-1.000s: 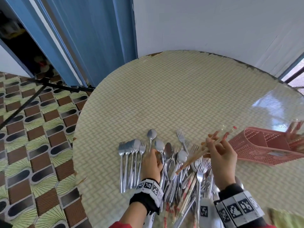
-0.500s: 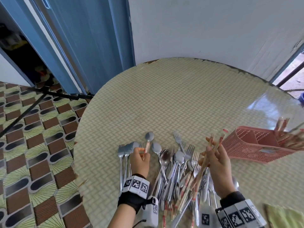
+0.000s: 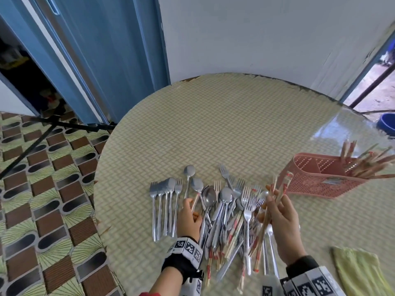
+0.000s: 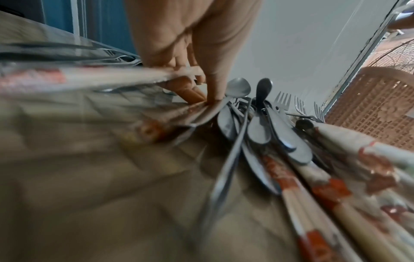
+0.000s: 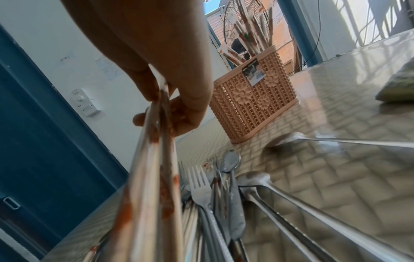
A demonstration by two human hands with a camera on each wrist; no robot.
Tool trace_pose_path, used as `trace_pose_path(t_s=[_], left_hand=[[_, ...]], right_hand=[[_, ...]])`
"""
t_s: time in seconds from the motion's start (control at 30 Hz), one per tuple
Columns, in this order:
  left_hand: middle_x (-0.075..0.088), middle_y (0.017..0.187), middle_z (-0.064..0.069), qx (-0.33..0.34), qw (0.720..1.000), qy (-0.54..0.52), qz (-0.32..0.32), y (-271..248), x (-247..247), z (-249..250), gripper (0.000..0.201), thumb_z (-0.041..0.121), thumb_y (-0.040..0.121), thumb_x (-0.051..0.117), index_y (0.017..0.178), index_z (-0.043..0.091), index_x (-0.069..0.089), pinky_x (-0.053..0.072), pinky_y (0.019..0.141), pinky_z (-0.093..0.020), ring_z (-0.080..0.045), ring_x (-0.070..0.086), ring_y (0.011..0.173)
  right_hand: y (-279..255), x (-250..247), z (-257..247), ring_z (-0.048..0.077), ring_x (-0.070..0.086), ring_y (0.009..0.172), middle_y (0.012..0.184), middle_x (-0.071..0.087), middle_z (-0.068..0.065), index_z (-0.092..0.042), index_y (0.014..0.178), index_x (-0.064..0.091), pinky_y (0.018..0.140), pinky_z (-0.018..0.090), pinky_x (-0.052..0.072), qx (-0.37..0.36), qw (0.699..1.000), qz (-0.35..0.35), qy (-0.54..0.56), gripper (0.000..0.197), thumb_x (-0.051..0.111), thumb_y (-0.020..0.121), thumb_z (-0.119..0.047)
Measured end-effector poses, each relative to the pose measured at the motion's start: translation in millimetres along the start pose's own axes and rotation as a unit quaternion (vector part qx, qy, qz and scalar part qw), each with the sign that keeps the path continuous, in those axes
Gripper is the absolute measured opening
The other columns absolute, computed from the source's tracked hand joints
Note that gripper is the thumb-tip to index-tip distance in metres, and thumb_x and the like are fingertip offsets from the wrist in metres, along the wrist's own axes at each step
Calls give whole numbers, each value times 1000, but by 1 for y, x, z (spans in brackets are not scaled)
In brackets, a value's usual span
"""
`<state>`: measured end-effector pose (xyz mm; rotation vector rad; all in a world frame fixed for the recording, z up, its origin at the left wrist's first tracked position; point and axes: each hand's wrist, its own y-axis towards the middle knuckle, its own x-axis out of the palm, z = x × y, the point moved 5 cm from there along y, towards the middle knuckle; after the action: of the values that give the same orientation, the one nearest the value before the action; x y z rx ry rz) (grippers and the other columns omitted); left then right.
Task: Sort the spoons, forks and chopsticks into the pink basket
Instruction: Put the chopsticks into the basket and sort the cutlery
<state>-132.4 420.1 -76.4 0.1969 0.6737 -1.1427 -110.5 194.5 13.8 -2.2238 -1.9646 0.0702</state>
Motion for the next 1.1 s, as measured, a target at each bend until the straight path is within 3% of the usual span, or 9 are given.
trace_pose_path(t_s=[0.07,0.23,0.4,0.53,0.63,0.8,0.97,1.03,1.1], left_hand=[[58,74,3,-6,1000,2,3,-2,0,-1,50,2,81,61,125,15,42,50,63,-22,-13,59,68],[46,78,5,9,999,-13,32,-9,-14,-5,57,-2,83,57,135,12,38,38,55,-11,-5,45,63],[42,99,-10,13,998,-29,54,-14,-32,10,24,6,91,50,114,-4,50,40,55,-4,-5,42,63],[46,88,-8,19,997,-65,35,-12,-34,33,28,22,96,43,96,-3,55,36,51,-14,-18,46,66],[53,85,-13,7,983,-185,2,-13,-29,58,37,31,97,36,107,1,56,44,71,-31,-33,51,81],[43,68,5,78,958,-274,-38,-25,-20,121,23,17,100,36,105,12,58,37,54,-11,-4,41,56],[64,89,4,129,941,-305,-65,-39,9,177,15,16,96,44,97,18,59,45,79,-13,0,61,84],[65,100,4,130,938,-313,-78,-44,26,200,14,16,96,46,99,15,60,42,85,-14,-1,60,95],[65,104,1,141,938,-306,-76,-51,41,226,13,19,94,50,101,16,61,42,84,-15,-3,59,96]], right_hand=[[-3,-4,2,14,46,55,70,46,6,-10,104,56,50,22,45,4,1000,5,-3,13,48,96,-16],[-6,-13,3,3,51,50,72,51,4,-18,98,58,49,18,47,-5,1000,18,-8,11,48,95,-18],[-9,-15,0,22,56,58,78,54,9,-21,104,57,55,28,51,-6,1000,24,-4,15,45,96,-15],[-9,-19,2,30,65,67,88,64,13,-10,113,55,58,32,55,-4,1000,21,-14,20,43,98,-9],[-8,-26,-2,30,68,79,90,70,13,-7,112,55,62,28,56,-15,1000,8,-15,19,44,97,-8],[-2,-49,-22,7,69,86,91,74,3,-19,102,57,74,27,49,-56,996,-1,-68,13,52,93,-10],[11,-97,-55,20,70,87,88,74,5,-14,97,63,77,39,54,-83,992,28,-90,11,59,89,-8],[17,-122,-72,21,70,79,80,73,5,-15,85,66,78,48,55,-98,987,58,-110,4,68,82,-16],[21,-149,-89,21,70,72,74,73,4,-19,78,69,77,51,55,-124,978,93,-138,15,74,74,-32]])
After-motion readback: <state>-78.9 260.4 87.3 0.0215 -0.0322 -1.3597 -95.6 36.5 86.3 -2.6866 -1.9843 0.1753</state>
